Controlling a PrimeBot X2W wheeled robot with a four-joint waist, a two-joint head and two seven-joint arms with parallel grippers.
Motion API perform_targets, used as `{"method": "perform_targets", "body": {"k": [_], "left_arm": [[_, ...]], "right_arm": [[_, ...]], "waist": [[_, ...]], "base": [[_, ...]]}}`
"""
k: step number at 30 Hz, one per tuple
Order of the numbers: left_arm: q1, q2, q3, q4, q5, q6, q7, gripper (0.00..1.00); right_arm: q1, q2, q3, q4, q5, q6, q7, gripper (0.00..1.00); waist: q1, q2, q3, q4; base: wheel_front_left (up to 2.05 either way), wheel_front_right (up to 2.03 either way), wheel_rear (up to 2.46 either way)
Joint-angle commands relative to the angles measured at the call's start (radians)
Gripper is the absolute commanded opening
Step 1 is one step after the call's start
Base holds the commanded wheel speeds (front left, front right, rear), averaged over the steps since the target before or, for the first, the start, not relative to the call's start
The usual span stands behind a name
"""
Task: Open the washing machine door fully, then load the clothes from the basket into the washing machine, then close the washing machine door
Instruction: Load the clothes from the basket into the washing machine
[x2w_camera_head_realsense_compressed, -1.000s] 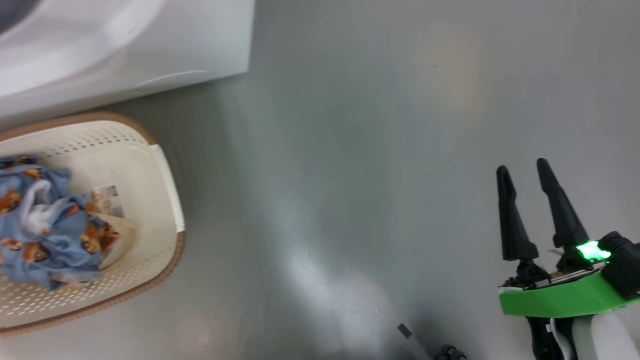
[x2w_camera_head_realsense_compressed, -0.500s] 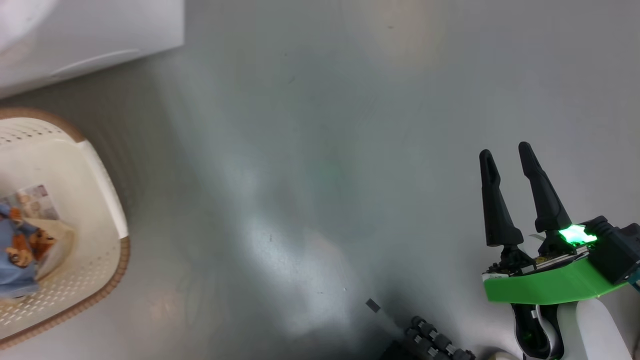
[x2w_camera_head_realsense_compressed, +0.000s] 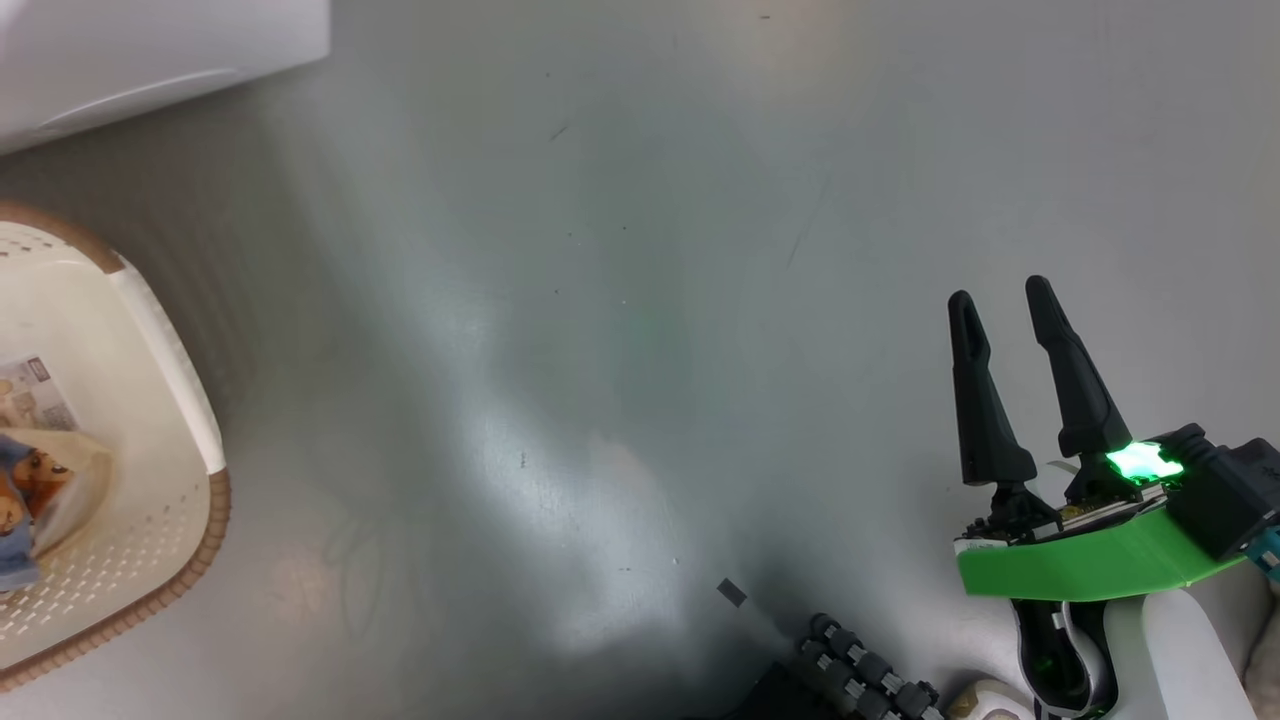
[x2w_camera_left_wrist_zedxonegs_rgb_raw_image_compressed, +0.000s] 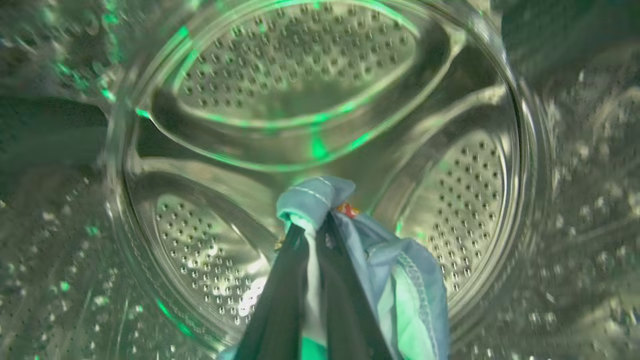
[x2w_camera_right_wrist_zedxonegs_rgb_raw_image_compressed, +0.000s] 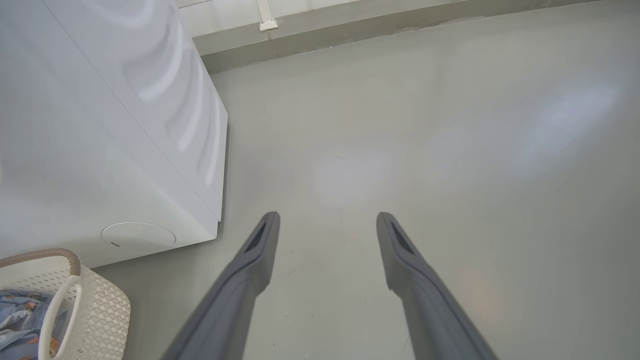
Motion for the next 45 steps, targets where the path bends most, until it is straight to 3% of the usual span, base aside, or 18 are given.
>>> {"method": "perform_targets", "body": {"k": [1,7,8,9,10,20,36,45], "left_arm": [[0.028,0.04,-0.007,0.0,0.006,0.006,0.036,0.0],[0.105,0.012,0.006,0.051,-0.051,0.016,0.206,0.0],[0.111,0.01,0.006,0.048,-0.056,0.019,0.225,0.3],[0.111,0.01,0.006,0.048,-0.056,0.019,0.225,0.3],[0.12,0.005,0.009,0.04,-0.07,0.02,0.261,1.0],[0.169,-0.005,0.009,0.003,-0.105,0.009,0.281,1.0],[0.404,-0.059,0.06,0.029,-0.179,-0.045,0.005,1.0],[0.661,-0.127,0.1,-0.112,-0.192,-0.041,-0.052,1.0]], "right_arm": [[0.015,-0.007,0.014,-0.016,0.018,0.009,-0.005,1.0],[0.011,-0.006,0.012,-0.015,0.02,0.009,-0.005,1.0],[0.011,-0.006,0.012,-0.014,0.021,0.009,-0.005,1.0],[0.011,-0.006,0.012,-0.014,0.021,0.009,-0.005,1.0],[0.009,-0.006,0.01,-0.013,0.02,0.009,-0.005,1.0],[0.005,-0.009,-0.009,-0.015,0.011,0.009,-0.005,1.0],[0.058,-0.044,-0.071,-0.024,-0.02,0.009,-0.005,1.0],[0.101,-0.078,-0.071,-0.035,-0.043,0.009,-0.005,1.0]], "waist": [[0.0,0.0,0.001,0.008],[0.0,0.0,-0.003,0.018],[0.0,0.0,-0.003,0.02],[0.0,0.0,-0.003,0.02],[0.0,0.0,-0.004,0.022],[0.0,0.0,-0.025,0.038],[0.0,0.0,-0.18,0.124],[0.0,0.0,-0.293,0.187]], "base": [[0.0,0.0,0.0],[0.0,0.0,0.0],[0.0,0.0,0.0],[0.0,0.0,0.0],[0.0,0.0,0.0],[0.0,0.0,0.0],[0.0,0.0,0.0],[0.0,0.0,0.0]]}}
